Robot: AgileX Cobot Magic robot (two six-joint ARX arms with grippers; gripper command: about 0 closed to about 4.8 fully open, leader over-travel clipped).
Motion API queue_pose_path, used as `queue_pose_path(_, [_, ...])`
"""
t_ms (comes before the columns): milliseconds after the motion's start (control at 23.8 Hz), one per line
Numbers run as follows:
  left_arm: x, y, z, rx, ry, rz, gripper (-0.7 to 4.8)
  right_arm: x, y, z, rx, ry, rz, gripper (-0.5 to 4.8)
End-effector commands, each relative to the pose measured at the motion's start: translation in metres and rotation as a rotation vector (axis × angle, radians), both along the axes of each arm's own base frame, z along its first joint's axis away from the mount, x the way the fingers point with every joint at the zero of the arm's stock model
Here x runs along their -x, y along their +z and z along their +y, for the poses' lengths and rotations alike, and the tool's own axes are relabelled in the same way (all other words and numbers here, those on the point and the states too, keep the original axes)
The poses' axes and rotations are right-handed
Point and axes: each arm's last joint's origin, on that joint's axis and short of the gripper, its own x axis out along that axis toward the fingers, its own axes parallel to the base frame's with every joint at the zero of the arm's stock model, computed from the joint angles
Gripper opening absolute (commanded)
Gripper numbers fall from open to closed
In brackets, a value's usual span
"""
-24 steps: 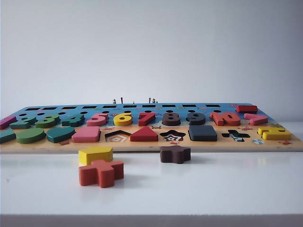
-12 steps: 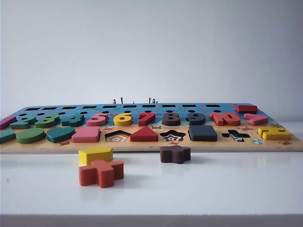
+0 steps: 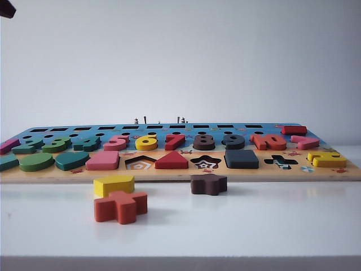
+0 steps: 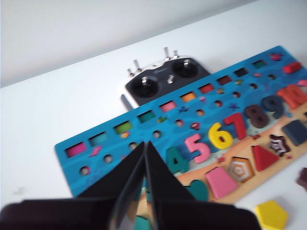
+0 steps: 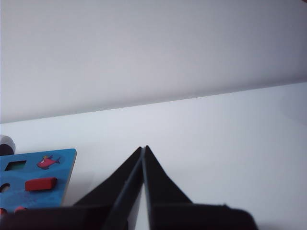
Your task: Insert the cube into the slot.
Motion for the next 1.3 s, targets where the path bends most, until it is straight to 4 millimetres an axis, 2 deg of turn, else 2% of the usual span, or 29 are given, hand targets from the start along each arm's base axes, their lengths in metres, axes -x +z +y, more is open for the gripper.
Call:
queue_pose_path(42, [0.005,-0.014,0.007,-0.002,0.044,-0.066,0.20,0.000,-0.005,0.000,-0.005,0.000,-0.010,-0.07])
queue_pose_path(294, [0.012,-0.048,0.018,-0.001,0.124,-0.121,0.20,-0.003,-0.017,0.000,-0.003,0.000,0.004,-0.07])
queue_pose_path(671, [0.015,-0.091,0.028,-0.024,0.225,-0.125,0.20,-0.003,-0.017,0.000,0.007,0.000,0.012,-0.07])
queue_pose_path(881, [0.012,-0.104,0.030,-0.029,0.261,-0.116,0.20,-0.003,-0.018,0.000,0.005,-0.001,0.014,-0.05])
queue_pose_path(1133, [0.007,-0.117,0.035,-0.025,0.456,-0.164,0.20,-0.003,-0.018,0.000,0.005,-0.001,0.019,-0.03])
queue_pose_path(1301, [0.007,-0.127,0.036,-0.028,0.493,-0.182,0.20,-0.003,-0.018,0.000,0.005,0.000,0.022,-0.03])
